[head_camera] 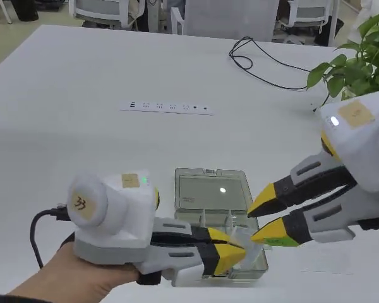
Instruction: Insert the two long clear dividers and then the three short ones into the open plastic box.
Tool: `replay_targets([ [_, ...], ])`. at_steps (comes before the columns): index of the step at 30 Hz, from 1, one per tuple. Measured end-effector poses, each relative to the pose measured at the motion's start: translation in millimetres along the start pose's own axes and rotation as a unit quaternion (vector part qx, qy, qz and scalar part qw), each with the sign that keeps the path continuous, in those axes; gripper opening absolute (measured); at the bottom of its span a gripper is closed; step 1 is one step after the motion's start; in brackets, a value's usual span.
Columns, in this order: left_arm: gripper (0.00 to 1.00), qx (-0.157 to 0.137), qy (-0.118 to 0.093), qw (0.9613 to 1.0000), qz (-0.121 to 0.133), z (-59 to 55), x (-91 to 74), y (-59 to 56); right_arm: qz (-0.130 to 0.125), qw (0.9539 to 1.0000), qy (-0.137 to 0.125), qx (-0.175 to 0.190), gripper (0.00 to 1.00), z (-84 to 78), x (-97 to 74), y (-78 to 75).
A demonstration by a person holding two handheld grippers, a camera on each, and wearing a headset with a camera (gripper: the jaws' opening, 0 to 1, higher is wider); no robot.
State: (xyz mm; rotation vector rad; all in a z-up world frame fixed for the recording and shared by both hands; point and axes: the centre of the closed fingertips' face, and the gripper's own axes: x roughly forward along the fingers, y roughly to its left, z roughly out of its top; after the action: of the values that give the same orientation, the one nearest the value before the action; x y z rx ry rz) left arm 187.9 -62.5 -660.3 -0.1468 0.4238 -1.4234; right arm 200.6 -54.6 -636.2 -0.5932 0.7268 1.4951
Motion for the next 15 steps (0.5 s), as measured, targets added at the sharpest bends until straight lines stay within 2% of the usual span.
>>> replay_targets([
  [5, 0.00, 0.016, -0.006, 0.9997, -0.018, 1.7, -3.5, -7.8, 0.058, 0.9982, -0.003, 0.014, 0.15, -1.9, 0.4, 11.4],
  [15, 0.00, 0.030, -0.013, 0.9989, -0.035, 3.8, -5.5, -17.4, 0.102, 0.9946, -0.005, 0.018, 0.07, 4.6, 8.8, 27.4],
])
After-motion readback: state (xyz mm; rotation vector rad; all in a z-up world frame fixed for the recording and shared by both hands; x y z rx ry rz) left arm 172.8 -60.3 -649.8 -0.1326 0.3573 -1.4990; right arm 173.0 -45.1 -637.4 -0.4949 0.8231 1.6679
